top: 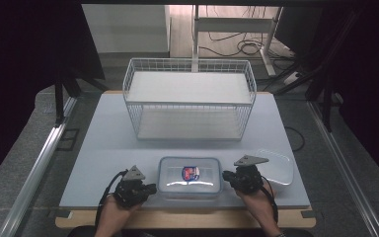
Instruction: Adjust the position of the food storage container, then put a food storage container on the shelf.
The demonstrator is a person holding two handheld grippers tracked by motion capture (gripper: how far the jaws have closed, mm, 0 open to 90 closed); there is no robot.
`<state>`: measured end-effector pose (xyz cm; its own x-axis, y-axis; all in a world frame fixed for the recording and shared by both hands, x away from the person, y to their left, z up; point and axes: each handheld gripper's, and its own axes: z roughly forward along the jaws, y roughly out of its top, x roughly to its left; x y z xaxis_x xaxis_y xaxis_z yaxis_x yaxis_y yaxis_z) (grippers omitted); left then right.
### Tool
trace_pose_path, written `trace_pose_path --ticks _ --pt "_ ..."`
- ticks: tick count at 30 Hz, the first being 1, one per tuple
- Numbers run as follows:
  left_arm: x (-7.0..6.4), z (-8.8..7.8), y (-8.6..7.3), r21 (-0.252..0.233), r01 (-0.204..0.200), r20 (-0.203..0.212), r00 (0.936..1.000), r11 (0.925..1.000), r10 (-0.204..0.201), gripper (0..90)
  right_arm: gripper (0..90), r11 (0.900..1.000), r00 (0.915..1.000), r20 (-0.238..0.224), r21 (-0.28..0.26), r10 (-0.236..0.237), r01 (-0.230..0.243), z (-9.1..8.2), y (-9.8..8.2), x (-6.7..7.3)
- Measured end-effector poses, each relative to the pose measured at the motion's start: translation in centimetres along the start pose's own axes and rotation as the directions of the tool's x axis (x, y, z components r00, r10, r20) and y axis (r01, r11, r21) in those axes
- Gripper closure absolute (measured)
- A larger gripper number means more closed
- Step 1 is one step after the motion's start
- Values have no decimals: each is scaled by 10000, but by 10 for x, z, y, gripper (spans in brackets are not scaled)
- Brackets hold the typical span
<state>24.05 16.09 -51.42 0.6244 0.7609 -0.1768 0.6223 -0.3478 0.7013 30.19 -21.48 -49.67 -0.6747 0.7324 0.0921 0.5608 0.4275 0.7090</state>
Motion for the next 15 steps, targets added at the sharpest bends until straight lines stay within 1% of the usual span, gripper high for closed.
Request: trace_pose_path --ticks 2,3,4,5,6,8,11,13,14,15 --pt "6 -5 -3 -173 103 -159 9998 9998 -106 731 742 9997 10000 -38 -218 92 -93 -7 -1 -2" --pt "11 -8 -5 -272 251 -283 9993 9993 -259 687 723 9996 10000 -9 -270 88 -89 -9 -1 -2" --pt "14 -9 -6 -334 308 -351 9989 9990 -319 579 689 9993 10000 34 -354 82 -81 -14 -1 -3" --pt "16 -10 -7 -444 288 -500 9983 9986 -310 508 666 9991 9999 23 -398 115 -114 -17 -2 -4" --pt "17 -10 -7 -516 274 -633 9975 9983 -307 449 640 9989 9999 18 -449 132 -131 -19 -2 -4" --pt "19 -10 -7 -759 202 -642 9976 9969 -251 338 586 9985 9999 12 -532 136 -135 -23 -3 -4" --pt "21 -11 -8 -986 267 -559 9979 9948 -324 226 493 9978 9999 33 -660 103 -100 -27 -2 -5" --pt "23 -11 -7 -960 416 -551 9974 9945 -471 182 418 9977 9999 -58 -673 94 -97 -29 -2 -6" --pt "23 -12 -7 -924 482 -550 9971 9946 -534 148 378 9975 9998 -174 -697 55 -67 -29 -2 -6" --pt "23 -13 -7 -979 566 -549 9966 9936 -622 133 345 9973 9996 -288 -734 -11 -11 -30 -2 -7"
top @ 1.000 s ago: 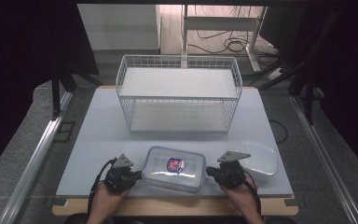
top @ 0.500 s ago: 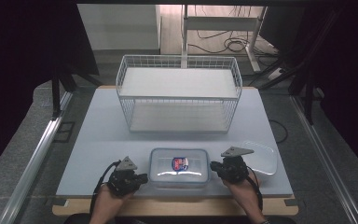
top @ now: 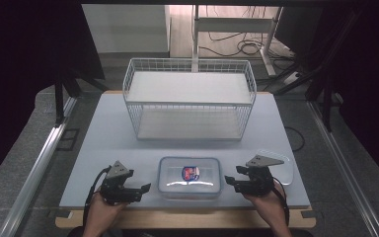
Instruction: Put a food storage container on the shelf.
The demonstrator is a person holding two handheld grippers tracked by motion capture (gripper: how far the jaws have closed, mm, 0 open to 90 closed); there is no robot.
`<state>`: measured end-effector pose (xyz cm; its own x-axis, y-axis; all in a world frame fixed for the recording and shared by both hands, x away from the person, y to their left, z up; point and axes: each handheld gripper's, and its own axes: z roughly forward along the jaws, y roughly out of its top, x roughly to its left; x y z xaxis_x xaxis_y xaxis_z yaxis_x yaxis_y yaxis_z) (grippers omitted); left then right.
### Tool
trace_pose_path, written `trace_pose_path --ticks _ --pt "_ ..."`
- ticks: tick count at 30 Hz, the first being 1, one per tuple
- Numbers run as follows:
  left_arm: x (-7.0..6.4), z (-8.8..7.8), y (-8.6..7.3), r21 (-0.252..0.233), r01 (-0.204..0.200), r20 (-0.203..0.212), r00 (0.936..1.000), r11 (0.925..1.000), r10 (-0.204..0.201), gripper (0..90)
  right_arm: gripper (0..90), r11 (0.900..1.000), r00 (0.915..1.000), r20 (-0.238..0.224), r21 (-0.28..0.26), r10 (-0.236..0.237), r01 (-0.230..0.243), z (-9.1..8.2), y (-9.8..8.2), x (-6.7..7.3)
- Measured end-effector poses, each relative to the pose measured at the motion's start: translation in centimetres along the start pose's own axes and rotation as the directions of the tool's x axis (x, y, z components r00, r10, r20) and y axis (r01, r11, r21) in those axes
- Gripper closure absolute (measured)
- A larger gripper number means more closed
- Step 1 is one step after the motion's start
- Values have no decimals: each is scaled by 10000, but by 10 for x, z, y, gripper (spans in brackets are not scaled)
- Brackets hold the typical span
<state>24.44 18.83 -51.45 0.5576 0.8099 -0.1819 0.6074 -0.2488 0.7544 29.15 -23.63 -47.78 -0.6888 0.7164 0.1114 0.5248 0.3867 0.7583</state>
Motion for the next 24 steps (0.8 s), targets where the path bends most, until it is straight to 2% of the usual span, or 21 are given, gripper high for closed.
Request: trace_pose_path --ticks 3,5,8,11,14,16,19,20,22,24 --pt "1 -3 1 -189 37 200 9998 9998 -33 106 262 10000 9999 -111 -71 -61 60 0 1 -1" --pt "1 -4 1 -352 -156 350 9992 9993 168 107 231 9998 9995 -323 -172 -47 41 -1 2 -1" --pt "1 -3 2 -567 -383 341 9986 9977 403 110 180 9993 9985 -540 -383 -22 1 -2 5 0" --pt "-2 -1 5 -609 -552 406 9975 9966 577 77 138 9985 9976 -697 -552 5 -43 -1 6 3" --pt "-6 -1 13 -506 -647 439 9968 9966 670 75 82 9984 9955 -947 -552 26 -79 2 9 6" --pt "-10 -1 21 -444 -579 547 9967 9973 603 72 69 9989 9954 -960 -469 16 -61 5 11 8" --pt "-14 4 30 -79 -373 1004 9942 9993 379 58 34 9998 9947 -1025 -176 38 -57 10 13 11" --pt "-14 7 32 112 -337 1207 9922 9994 321 50 29 9999 9928 -1190 -124 98 -114 12 13 12" --pt "-15 14 36 170 -315 1547 9876 9994 285 43 27 9995 9907 -1325 108 306 -295 15 15 13" --pt "-16 21 40 443 -253 1757 9843 9987 171 49 27 9988 9886 -1452 344 390 -344 19 17 14"
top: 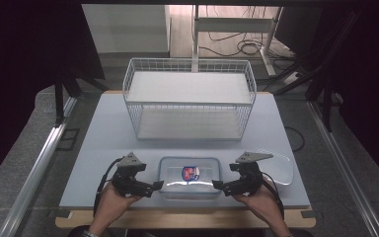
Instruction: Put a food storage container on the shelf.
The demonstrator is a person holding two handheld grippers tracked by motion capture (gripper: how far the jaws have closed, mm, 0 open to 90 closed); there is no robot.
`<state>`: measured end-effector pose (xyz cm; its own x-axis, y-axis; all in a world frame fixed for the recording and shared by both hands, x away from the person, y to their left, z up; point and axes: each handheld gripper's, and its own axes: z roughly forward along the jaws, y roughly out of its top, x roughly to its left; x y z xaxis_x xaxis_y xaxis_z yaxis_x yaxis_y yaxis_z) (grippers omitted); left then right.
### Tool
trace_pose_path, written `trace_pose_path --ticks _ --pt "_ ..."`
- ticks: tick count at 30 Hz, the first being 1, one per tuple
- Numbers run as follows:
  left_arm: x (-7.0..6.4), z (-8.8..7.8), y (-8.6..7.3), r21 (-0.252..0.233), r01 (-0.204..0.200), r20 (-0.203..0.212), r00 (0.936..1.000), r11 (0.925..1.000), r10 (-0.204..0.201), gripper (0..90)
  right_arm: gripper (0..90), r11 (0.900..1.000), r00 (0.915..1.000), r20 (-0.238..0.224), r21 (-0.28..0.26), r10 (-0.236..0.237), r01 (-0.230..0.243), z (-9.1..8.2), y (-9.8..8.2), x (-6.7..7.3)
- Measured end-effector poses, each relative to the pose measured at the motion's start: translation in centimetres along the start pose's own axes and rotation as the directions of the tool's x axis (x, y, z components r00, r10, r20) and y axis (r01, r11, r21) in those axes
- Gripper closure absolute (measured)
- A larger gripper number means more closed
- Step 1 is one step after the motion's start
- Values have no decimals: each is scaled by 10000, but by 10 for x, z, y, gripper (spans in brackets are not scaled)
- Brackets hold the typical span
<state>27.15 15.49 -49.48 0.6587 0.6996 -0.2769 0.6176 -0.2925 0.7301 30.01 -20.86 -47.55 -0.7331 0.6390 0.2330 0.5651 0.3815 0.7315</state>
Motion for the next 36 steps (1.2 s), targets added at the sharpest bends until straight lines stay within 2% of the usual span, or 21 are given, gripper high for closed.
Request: trace_pose_path --ticks 5,7,10,12,14,15,17,20,22,24,29,32,33,36 --pt "6 17 13 449 162 431 9989 9989 -181 45 37 9979 9981 -345 406 514 -500 11 5 -3" --pt "10 25 16 638 353 689 9968 9973 -397 36 38 9953 9964 -446 677 721 -690 17 6 -7" --pt "15 33 14 592 854 1308 9871 9946 -926 15 35 9914 9927 -645 895 1018 -959 24 4 -11" --pt "17 36 10 615 1007 1717 9790 9930 -1099 4 34 9864 9845 -1007 953 1434 -1340 27 2 -14" --pt "17 39 7 703 1125 2200 9674 9912 -1254 4 36 9839 9793 -1224 976 1612 -1498 30 1 -15" --pt "16 41 6 741 1153 2275 9651 9906 -1294 0 43 9830 9767 -1355 1011 1662 -1533 31 1 -15" --pt "13 38 4 788 1089 2203 9675 9909 -1238 0 27 9791 9695 -1619 1165 1841 -1665 35 0 -15" --pt "11 29 0 725 966 2182 9696 9927 -1103 81 37 9798 9697 -1621 1110 1828 -1662 34 -2 -13" --pt "11 25 -5 556 1095 2289 9661 9924 -1194 116 60 9832 9736 -1609 1109 1617 -1450 31 -3 -11" --pt "13 21 -8 535 1303 2458 9592 9900 -1396 165 102 9840 9741 -1603 1058 1592 -1434 28 -5 -9" --pt "6 14 -11 408 820 2301 9691 9958 -892 208 176 9846 9725 -1711 1010 1582 -1424 18 -10 -6" --pt "4 9 -16 235 861 2361 9676 9960 -892 254 247 9850 9692 -1848 876 1630 -1490 12 -13 -7" --pt "4 6 -18 85 1071 2400 9650 9942 -1060 282 274 9849 9676 -1898 786 1667 -1543 10 -14 -7" --pt "3 2 -21 -147 1096 2446 9642 9939 -1027 356 351 9866 9667 -1977 508 1624 -1553 2 -14 -8"
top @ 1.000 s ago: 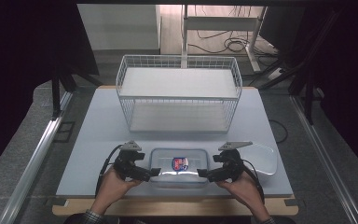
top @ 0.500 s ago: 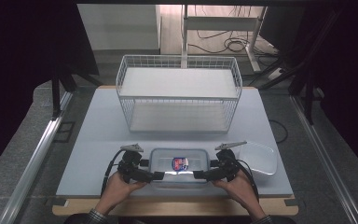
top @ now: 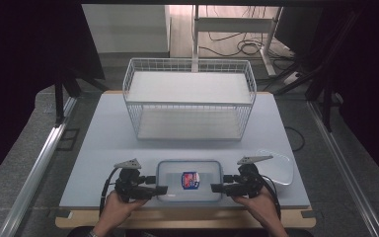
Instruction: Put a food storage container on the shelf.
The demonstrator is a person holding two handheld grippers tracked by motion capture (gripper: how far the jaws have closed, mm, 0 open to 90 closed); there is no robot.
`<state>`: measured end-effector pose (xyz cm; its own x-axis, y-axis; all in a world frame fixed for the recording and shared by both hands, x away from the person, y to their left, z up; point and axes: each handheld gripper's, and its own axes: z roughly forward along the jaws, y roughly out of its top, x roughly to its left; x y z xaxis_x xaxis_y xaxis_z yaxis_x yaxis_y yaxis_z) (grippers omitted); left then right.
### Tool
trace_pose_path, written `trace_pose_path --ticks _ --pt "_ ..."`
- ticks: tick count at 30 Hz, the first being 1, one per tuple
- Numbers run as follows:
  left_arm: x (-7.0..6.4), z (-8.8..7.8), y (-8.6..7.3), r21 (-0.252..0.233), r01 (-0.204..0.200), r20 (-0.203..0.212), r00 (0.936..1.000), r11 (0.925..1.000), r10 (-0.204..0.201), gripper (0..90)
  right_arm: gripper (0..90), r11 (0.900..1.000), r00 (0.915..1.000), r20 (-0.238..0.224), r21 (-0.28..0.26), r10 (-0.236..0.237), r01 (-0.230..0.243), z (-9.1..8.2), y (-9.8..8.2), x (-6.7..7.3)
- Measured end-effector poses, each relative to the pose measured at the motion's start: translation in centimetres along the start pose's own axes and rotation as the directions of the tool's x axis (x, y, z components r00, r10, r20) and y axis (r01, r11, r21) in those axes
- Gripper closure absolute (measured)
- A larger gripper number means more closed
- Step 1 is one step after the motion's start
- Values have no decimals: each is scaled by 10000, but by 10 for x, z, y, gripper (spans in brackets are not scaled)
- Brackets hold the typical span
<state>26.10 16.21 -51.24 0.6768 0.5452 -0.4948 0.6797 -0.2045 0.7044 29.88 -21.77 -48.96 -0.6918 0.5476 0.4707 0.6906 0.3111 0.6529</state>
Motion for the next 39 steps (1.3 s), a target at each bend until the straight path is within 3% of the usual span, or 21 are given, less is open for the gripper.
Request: trace_pose_path --ticks 7,9,13,14,17,27,39 --pt "-4 -4 -2 -417 539 -48 9985 9977 -542 453 467 9980 9985 -262 -391 480 -490 -9 -1 -2" --pt "-7 -4 -1 -500 571 -221 9981 9971 -583 468 474 9977 9985 -87 -423 536 -539 -10 -1 1" --pt "-13 -5 2 -723 445 -647 9967 9964 -492 506 487 9964 9984 516 -829 231 -188 -13 -2 10" --pt "-12 -5 2 -756 498 -636 9965 9959 -547 507 487 9959 9976 694 -905 68 -5 -14 -2 12" --pt "-10 -5 2 -920 656 -570 9958 9936 -710 514 488 9936 9972 740 -1128 127 -43 -13 -4 13" --pt "-12 -13 11 -1223 388 -591 9972 9917 -463 522 496 9869 9968 787 -1585 -159 283 -17 3 17" --pt "-15 -25 37 -1479 -62 -779 9969 9890 -54 522 494 9766 9954 859 -2065 -427 597 -27 28 21"
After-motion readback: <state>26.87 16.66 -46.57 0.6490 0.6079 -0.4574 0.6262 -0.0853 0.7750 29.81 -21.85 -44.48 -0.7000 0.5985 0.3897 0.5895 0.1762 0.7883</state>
